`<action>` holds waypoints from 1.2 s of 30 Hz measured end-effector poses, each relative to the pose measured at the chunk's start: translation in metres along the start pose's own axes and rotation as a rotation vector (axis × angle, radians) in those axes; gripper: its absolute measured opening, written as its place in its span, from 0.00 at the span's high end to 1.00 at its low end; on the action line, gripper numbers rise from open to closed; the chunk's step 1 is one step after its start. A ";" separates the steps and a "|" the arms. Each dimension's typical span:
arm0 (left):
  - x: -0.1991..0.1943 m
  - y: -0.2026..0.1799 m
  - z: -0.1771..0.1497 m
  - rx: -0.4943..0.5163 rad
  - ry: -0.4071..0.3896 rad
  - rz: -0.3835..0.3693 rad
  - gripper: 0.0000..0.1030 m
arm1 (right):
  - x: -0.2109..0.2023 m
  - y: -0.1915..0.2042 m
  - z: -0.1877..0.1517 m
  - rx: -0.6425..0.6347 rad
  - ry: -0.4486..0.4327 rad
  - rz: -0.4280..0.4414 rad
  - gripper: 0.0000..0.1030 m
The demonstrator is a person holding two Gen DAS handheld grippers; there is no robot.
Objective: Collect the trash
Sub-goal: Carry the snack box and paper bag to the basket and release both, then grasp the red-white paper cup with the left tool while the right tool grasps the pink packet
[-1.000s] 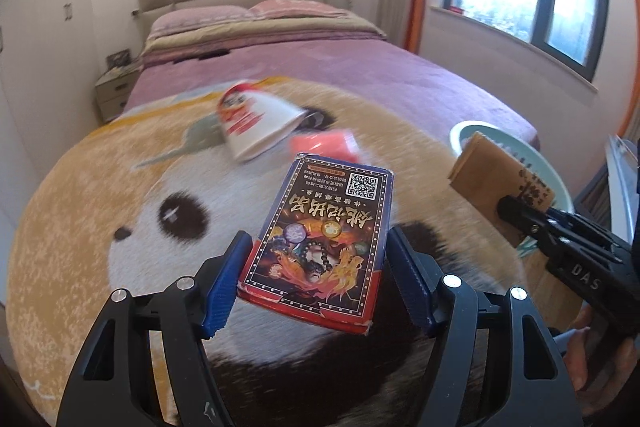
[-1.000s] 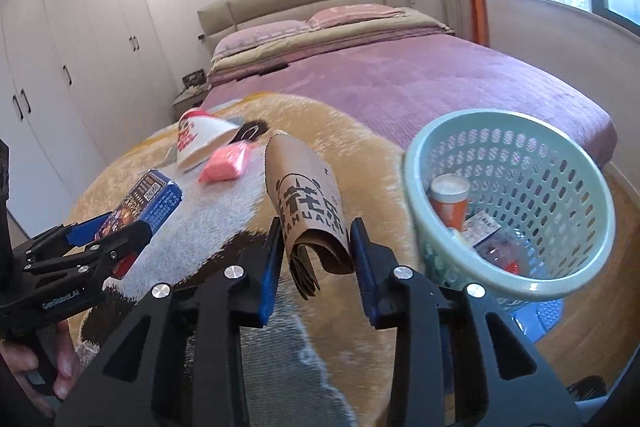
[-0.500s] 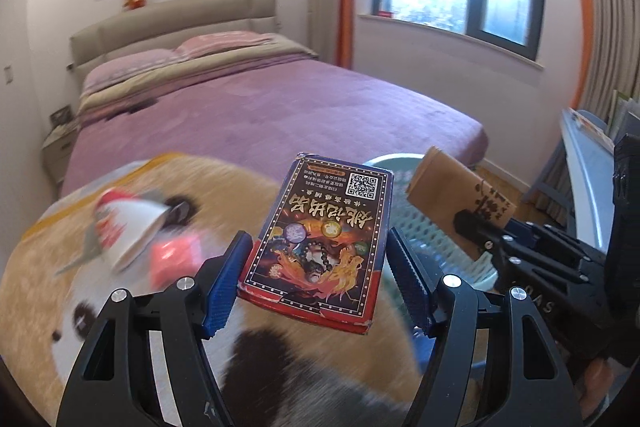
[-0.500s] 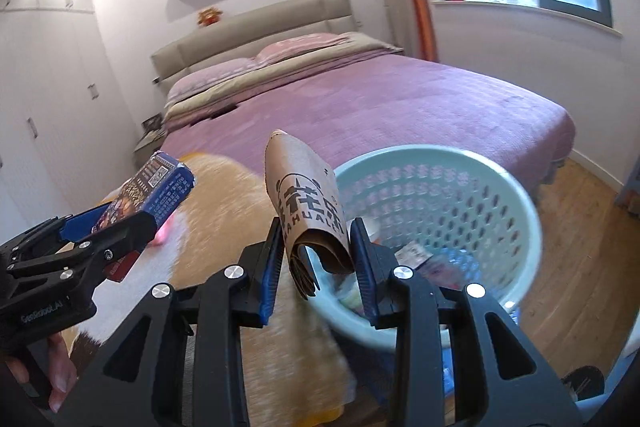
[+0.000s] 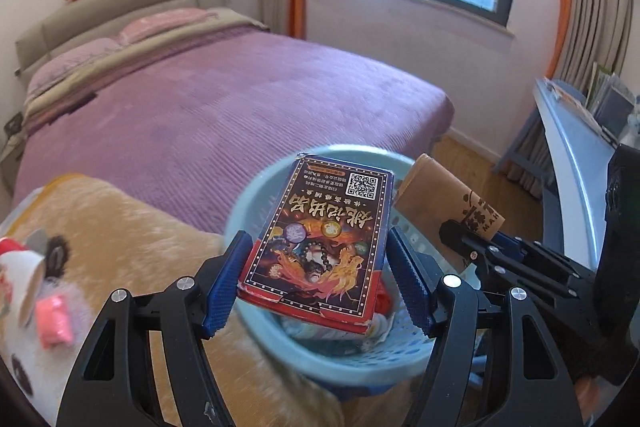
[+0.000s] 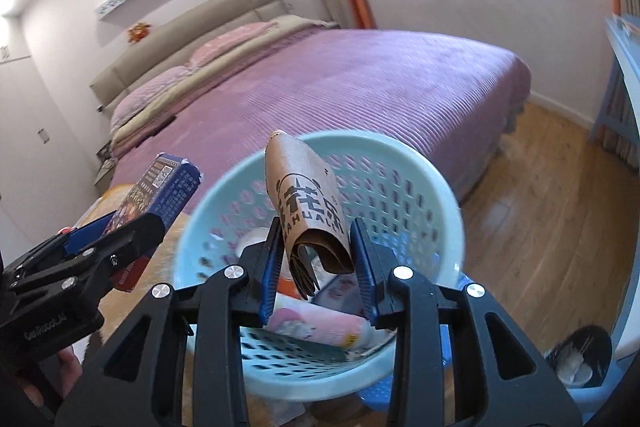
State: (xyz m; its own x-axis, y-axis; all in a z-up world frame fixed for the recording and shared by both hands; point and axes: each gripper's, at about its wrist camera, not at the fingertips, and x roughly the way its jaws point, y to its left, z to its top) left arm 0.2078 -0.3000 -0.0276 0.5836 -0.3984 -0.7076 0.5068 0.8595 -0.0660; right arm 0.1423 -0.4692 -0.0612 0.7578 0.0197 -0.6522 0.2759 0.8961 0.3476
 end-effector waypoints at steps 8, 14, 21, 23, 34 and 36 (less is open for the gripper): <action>0.028 -0.001 -0.005 0.022 0.053 -0.011 0.31 | 0.012 -0.012 -0.006 0.055 0.025 -0.044 0.55; 0.010 0.010 -0.008 -0.003 0.021 -0.009 0.21 | 0.003 -0.004 -0.009 0.049 0.020 -0.029 0.48; -0.035 0.013 -0.014 0.003 -0.069 0.021 0.21 | -0.017 0.013 -0.015 0.021 0.000 -0.001 0.48; -0.048 0.024 -0.017 -0.029 -0.084 0.019 0.21 | -0.022 0.025 -0.016 0.002 -0.004 0.008 0.48; -0.100 0.100 -0.040 -0.170 -0.138 0.059 0.21 | -0.034 0.104 -0.032 -0.136 0.009 0.072 0.47; -0.109 0.118 -0.045 -0.203 -0.146 0.075 0.21 | -0.034 0.120 -0.034 -0.168 0.016 0.085 0.47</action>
State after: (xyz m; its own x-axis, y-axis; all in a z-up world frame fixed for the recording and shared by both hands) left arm 0.1758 -0.1407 0.0097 0.7080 -0.3602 -0.6075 0.3293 0.9293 -0.1673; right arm 0.1289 -0.3475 -0.0204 0.7643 0.1046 -0.6363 0.1073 0.9524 0.2854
